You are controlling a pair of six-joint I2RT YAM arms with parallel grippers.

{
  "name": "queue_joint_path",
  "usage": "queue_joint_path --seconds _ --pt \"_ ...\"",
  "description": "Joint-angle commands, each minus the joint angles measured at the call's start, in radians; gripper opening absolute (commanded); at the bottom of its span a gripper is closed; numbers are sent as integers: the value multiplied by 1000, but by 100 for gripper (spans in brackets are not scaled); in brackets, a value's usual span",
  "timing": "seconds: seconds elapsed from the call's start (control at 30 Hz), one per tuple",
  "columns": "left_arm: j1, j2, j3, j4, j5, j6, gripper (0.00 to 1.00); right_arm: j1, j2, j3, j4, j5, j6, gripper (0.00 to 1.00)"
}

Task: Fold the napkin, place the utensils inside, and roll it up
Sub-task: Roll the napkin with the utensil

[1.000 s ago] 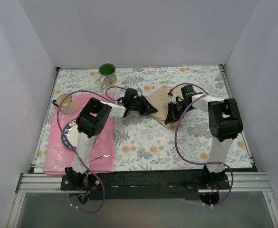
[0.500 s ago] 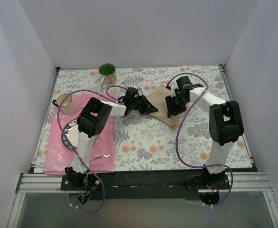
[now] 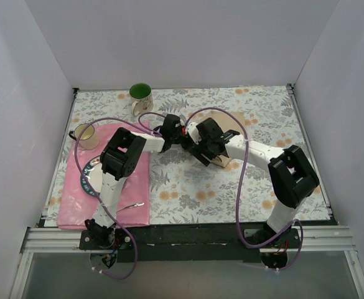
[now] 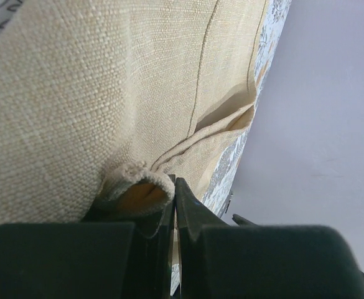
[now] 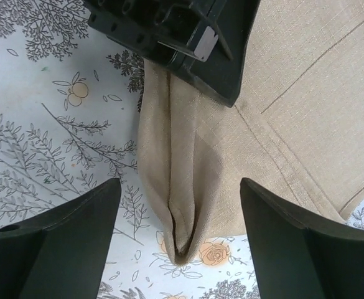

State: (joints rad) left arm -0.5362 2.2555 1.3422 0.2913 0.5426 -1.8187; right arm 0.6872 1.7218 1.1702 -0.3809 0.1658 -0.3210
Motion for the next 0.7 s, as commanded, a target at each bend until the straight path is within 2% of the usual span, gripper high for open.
queue_joint_path --seconds 0.0,0.27,0.43,0.5,0.67 --pt "18 44 -28 -121 -30 36 0 5 24 -18 131 52 -64 86" --pt "21 52 -20 -115 -15 30 0 0 94 -26 195 -8 -105 86" --pt "21 50 -12 -116 -7 32 0 -15 146 6 172 -52 -89 81" --pt "21 46 -14 -112 -6 32 0 -38 157 11 162 -74 -69 75" --pt "21 39 -8 -106 14 32 0 -90 179 6 142 -146 -55 71"
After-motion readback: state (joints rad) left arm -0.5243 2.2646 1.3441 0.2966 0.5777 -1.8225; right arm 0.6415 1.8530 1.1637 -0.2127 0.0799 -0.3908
